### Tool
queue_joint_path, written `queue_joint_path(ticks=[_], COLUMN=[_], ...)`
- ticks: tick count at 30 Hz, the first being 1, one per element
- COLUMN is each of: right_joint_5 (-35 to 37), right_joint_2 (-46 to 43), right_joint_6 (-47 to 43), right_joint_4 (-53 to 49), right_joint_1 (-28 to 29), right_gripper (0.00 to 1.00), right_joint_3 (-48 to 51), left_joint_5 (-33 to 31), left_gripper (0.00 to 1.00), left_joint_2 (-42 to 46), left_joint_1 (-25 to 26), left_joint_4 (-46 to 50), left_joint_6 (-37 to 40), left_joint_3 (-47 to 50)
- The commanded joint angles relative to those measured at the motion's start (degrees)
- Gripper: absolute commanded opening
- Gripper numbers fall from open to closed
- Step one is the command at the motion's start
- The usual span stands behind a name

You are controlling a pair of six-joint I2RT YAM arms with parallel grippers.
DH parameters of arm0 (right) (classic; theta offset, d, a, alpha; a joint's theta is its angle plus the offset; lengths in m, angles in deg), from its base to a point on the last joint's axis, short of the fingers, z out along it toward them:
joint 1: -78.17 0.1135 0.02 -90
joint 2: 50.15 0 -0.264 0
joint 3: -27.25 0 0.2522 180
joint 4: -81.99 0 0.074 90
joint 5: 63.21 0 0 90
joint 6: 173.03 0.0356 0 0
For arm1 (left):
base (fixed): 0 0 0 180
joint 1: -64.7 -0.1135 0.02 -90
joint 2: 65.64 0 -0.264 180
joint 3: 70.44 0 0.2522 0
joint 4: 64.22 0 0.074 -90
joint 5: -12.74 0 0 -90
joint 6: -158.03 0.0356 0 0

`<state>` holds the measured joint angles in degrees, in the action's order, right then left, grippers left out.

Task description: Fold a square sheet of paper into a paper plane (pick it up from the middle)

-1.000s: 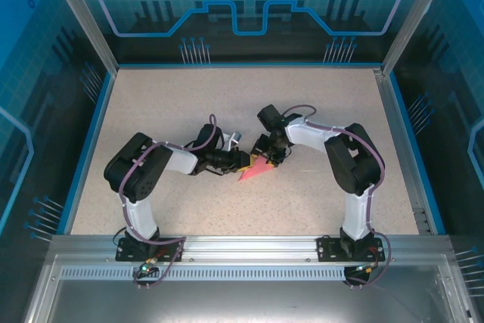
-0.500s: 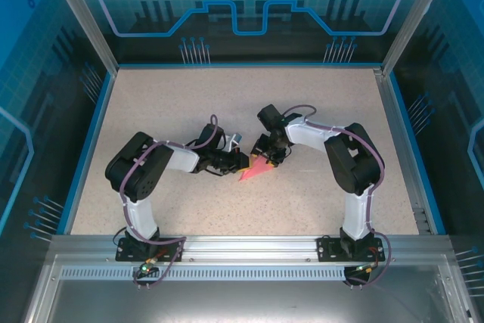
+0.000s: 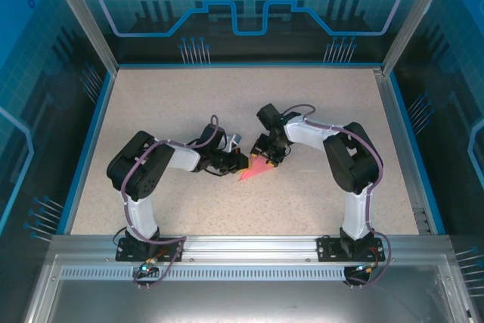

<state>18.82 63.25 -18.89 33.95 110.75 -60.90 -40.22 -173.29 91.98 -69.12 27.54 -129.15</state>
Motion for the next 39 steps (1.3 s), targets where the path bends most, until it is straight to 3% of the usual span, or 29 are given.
queue_joint_path(ticks=[1,39], right_joint_5=[0.42,-0.65], right_joint_2=[6.73,6.90], right_joint_6=[0.54,-0.87], right_joint_4=[-2.61,-4.17], right_joint_1=[0.26,0.00], right_gripper=[0.54,0.53], right_joint_3=[2.85,0.08], left_joint_5=[-1.61,-3.24], left_gripper=[0.07,0.03], left_joint_2=[-0.72,-2.74], left_joint_1=[0.24,0.31], left_joint_4=[2.52,9.17], left_joint_6=[1.29,2.17], left_joint_3=[-1.39,-2.77])
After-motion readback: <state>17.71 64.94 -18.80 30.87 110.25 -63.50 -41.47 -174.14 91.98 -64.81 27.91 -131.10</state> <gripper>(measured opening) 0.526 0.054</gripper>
